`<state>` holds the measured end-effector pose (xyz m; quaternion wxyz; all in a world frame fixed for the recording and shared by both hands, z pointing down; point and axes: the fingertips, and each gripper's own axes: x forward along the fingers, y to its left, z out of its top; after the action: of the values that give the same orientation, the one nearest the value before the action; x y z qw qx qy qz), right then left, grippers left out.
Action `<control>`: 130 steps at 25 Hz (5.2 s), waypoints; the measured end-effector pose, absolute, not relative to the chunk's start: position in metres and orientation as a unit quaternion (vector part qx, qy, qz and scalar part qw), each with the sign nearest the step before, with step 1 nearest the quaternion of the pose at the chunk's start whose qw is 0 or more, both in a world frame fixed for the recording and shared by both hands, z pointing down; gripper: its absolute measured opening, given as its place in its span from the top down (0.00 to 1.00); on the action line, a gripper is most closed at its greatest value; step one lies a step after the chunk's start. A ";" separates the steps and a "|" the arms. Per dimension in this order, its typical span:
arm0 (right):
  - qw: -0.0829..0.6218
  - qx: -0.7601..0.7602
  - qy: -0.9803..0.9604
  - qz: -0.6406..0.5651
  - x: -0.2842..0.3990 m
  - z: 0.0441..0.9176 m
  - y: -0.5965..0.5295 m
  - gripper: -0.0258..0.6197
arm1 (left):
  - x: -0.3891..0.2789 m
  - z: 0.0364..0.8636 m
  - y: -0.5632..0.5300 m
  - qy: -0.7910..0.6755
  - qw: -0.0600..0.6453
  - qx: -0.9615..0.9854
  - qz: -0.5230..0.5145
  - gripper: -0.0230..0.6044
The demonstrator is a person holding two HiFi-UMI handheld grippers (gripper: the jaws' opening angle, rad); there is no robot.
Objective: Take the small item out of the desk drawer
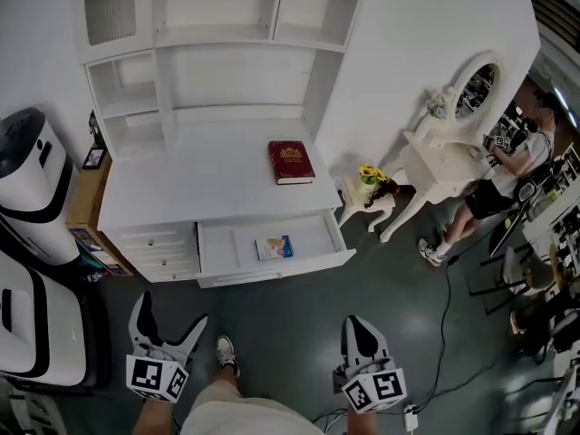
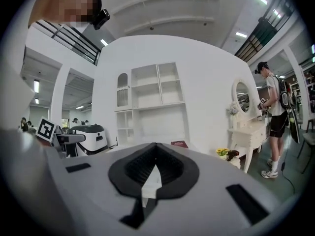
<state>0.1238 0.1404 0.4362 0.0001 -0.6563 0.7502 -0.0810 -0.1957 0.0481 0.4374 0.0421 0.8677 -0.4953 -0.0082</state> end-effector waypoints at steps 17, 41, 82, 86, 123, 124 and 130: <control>-0.050 -0.728 0.678 -0.090 0.129 0.429 -0.016 0.95 | -0.140 0.489 -0.156 -0.377 0.101 0.920 0.023 0.13; -0.007 -0.747 0.658 -0.094 0.239 0.434 -0.068 0.95 | 0.017 0.575 -0.213 -0.269 0.046 0.947 0.169 0.14; -0.076 -0.766 0.606 -0.203 0.297 0.520 -0.052 0.95 | 0.140 0.878 -0.223 -0.001 -0.016 0.861 0.508 0.16; -0.076 -0.760 0.612 -0.204 0.294 0.522 -0.060 0.95 | 0.135 0.889 -0.217 0.008 0.011 0.856 0.517 0.25; -0.056 -0.696 0.694 -0.176 0.242 0.498 -0.094 0.95 | 0.085 0.803 -0.239 -0.162 0.089 0.881 0.435 0.26; -0.054 -0.694 0.697 -0.173 0.238 0.496 -0.094 0.95 | 0.081 0.796 -0.239 -0.170 0.091 0.883 0.428 0.26; -0.044 -0.676 0.719 -0.154 0.208 0.480 -0.094 0.95 | 0.053 0.758 -0.242 -0.223 0.122 0.888 0.383 0.26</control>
<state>0.2075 -0.0941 0.4799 -0.0436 -0.6763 0.7190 -0.1539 0.0527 -0.2417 0.7584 0.1216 0.8883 -0.2230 0.3827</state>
